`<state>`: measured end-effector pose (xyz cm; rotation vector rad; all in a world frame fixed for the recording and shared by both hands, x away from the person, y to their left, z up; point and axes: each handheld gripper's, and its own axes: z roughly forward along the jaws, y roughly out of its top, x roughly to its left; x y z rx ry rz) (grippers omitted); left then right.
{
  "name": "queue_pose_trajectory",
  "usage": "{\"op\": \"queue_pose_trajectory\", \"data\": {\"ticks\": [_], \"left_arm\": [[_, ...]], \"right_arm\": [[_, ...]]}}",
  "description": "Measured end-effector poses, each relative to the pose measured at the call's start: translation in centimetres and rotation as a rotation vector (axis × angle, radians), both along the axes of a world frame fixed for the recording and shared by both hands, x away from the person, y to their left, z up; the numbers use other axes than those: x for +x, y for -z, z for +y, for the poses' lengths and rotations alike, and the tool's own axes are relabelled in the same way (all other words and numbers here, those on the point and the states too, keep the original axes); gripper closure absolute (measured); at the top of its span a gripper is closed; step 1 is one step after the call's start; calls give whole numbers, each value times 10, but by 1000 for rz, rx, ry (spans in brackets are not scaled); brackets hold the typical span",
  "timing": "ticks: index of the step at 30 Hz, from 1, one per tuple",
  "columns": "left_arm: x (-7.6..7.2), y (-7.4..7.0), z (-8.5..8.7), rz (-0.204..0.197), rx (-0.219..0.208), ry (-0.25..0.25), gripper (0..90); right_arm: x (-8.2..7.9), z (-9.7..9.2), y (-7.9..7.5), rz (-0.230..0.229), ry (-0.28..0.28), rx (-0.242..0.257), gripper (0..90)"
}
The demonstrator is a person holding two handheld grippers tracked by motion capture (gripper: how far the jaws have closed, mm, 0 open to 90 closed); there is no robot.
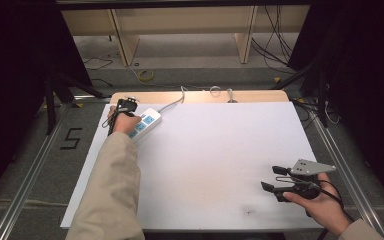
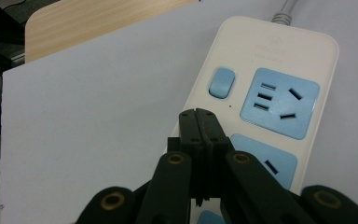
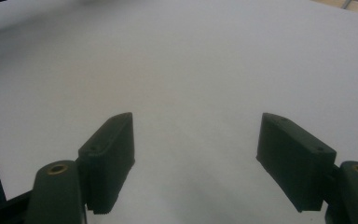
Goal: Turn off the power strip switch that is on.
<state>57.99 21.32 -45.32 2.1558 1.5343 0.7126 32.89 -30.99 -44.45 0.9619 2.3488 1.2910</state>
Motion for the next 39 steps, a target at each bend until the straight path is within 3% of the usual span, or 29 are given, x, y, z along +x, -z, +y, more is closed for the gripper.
{"op": "queue_pose_trajectory", "data": {"ticks": [3, 8, 39], "left_arm": [[2, -1, -3, 15, 32, 6, 900], [2, 0, -6, 21, 51, 4, 900], [3, -1, -4, 23, 32, -7, 900]], "right_arm": [[0, 0, 0, 0, 1, 0, 278], [0, -1, 0, 1, 0, 1, 278], [0, 0, 0, -2, -3, 3, 278]]}}
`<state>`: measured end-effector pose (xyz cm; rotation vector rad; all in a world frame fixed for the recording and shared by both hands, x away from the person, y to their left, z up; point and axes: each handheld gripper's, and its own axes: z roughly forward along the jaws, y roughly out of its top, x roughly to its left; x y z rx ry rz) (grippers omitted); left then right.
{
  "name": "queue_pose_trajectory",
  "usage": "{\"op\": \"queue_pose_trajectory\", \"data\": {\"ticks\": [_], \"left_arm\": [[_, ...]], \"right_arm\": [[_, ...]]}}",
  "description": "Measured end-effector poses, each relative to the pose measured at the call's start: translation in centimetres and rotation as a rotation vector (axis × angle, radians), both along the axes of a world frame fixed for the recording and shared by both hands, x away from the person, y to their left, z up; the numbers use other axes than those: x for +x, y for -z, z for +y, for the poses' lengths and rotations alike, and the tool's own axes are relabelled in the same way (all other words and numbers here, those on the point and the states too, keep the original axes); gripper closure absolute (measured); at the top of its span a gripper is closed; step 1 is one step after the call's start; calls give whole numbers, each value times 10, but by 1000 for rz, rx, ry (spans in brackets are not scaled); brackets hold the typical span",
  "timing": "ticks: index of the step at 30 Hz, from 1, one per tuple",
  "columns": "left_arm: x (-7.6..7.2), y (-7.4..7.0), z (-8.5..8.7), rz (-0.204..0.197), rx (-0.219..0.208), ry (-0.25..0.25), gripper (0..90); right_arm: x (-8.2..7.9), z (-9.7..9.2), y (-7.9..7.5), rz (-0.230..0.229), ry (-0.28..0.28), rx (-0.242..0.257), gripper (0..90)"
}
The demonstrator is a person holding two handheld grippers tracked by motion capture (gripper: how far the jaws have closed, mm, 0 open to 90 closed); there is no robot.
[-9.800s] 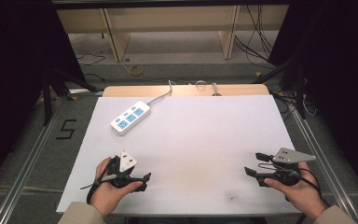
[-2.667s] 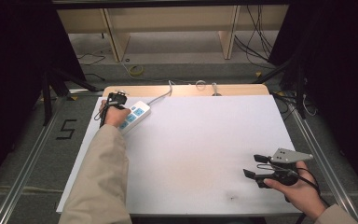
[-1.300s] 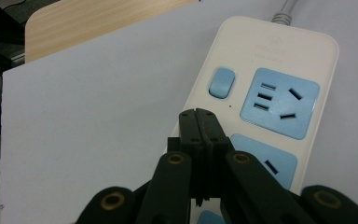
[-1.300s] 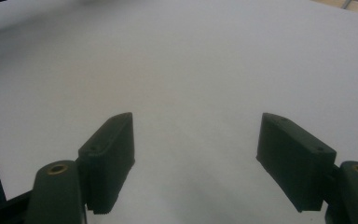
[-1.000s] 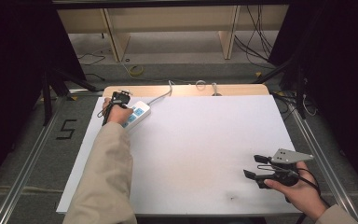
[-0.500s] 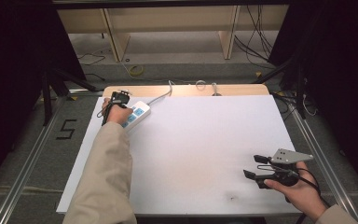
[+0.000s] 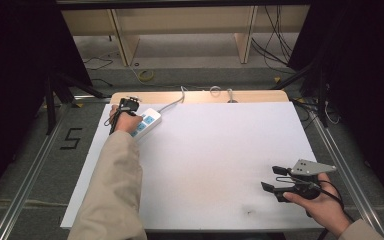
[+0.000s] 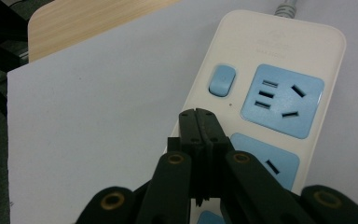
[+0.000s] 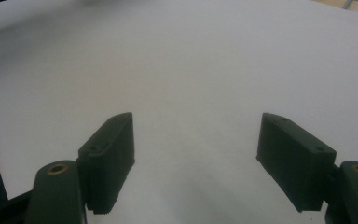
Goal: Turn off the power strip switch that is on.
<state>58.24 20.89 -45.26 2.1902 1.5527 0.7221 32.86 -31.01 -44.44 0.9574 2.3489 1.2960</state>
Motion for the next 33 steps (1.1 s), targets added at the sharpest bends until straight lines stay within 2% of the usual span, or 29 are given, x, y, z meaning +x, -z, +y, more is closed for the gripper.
{"op": "queue_pose_trajectory", "data": {"ticks": [33], "left_arm": [[0, 0, 0, 1, 3, -2, 900]], "right_arm": [[0, 0, -1, -2, 0, -1, 278]]}}
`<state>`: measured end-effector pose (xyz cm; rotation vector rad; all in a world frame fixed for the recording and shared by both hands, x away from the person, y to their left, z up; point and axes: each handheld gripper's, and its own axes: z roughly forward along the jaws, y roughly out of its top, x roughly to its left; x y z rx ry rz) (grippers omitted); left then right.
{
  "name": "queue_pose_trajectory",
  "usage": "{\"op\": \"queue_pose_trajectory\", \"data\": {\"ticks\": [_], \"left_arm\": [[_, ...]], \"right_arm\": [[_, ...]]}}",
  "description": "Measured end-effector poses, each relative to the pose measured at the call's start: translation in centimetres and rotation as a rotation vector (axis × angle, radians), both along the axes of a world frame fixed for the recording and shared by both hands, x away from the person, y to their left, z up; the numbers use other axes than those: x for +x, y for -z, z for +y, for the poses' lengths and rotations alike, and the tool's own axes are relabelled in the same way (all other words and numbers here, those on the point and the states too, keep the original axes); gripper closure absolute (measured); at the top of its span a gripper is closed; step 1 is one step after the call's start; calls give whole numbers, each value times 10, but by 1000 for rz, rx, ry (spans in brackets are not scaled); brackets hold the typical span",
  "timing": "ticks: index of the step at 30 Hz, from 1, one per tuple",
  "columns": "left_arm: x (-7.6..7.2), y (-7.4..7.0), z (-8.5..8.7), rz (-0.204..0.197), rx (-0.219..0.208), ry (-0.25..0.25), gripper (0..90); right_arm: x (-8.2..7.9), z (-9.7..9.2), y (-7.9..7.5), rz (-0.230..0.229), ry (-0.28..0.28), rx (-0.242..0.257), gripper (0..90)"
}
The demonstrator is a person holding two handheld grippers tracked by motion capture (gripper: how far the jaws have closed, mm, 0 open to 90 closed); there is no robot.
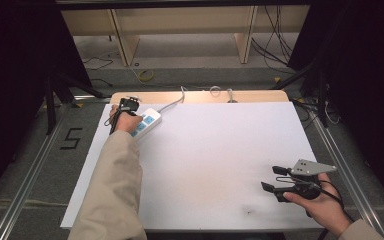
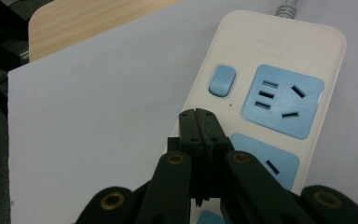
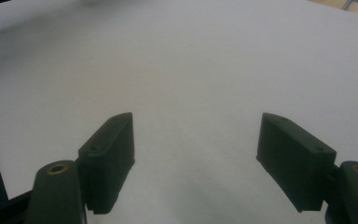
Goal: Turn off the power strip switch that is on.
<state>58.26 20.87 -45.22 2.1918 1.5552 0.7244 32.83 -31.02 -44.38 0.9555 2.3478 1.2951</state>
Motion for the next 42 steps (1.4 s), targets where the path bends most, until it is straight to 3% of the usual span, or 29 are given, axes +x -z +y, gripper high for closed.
{"op": "queue_pose_trajectory", "data": {"ticks": [42], "left_arm": [[-1, 0, -1, -2, 16, 8, 900]], "right_arm": [[-1, 0, -1, -6, 1, 7, 278]]}}
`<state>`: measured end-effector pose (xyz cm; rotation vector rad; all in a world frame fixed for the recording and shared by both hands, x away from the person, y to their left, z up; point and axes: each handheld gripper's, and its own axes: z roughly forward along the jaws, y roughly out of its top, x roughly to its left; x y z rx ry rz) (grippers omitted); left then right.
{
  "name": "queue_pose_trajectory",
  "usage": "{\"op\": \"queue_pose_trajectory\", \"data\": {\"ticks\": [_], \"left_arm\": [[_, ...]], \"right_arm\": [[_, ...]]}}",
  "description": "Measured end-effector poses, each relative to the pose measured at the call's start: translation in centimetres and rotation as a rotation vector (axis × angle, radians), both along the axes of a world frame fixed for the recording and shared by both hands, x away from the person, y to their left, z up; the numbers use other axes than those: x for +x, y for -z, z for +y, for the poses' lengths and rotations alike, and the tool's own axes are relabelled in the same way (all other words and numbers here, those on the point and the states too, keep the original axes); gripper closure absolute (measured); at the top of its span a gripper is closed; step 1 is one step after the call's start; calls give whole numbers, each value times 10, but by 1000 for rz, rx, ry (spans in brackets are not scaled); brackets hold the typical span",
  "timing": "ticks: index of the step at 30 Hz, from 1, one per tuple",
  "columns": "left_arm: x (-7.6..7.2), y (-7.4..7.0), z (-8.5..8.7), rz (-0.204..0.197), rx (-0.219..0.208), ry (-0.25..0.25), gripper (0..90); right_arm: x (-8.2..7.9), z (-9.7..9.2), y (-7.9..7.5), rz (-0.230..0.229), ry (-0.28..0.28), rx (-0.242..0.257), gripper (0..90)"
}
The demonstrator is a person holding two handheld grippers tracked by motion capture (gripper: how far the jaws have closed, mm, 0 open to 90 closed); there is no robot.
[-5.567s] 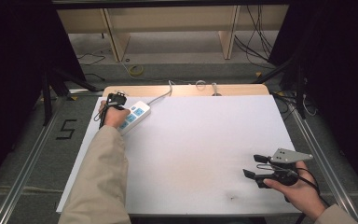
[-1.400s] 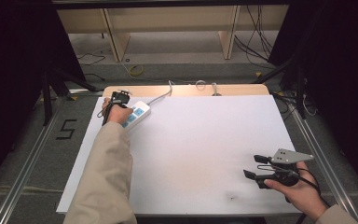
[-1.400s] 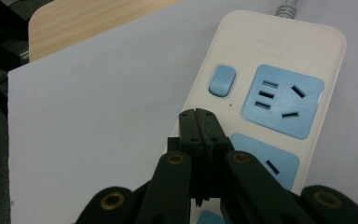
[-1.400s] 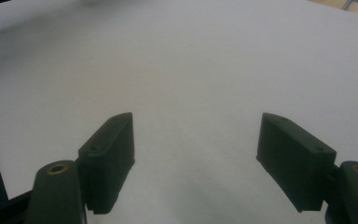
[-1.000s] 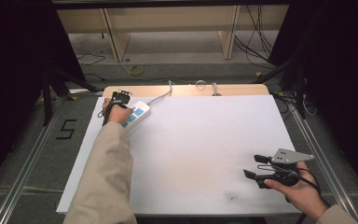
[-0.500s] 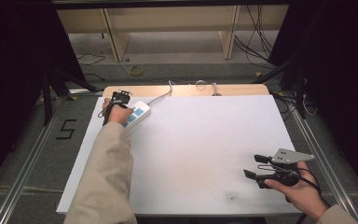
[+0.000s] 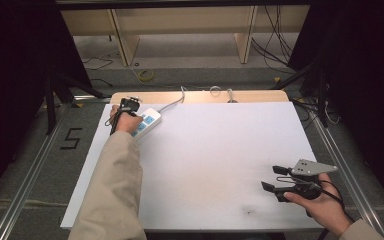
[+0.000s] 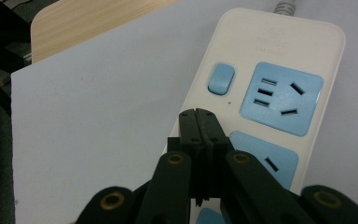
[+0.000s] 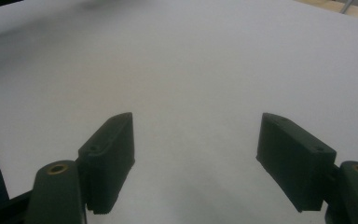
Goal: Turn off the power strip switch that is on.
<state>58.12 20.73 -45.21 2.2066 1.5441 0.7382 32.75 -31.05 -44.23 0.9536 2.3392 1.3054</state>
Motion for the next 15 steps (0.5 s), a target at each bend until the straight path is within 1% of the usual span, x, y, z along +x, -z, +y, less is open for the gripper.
{"op": "queue_pose_trajectory", "data": {"ticks": [13, 15], "left_arm": [[-1, 0, 0, -4, 5, 17, 900], [-1, 0, 0, -2, -3, 21, 900]], "right_arm": [[0, 0, 0, -1, -3, -4, 278], [0, 1, 0, -2, -4, -4, 278]]}}
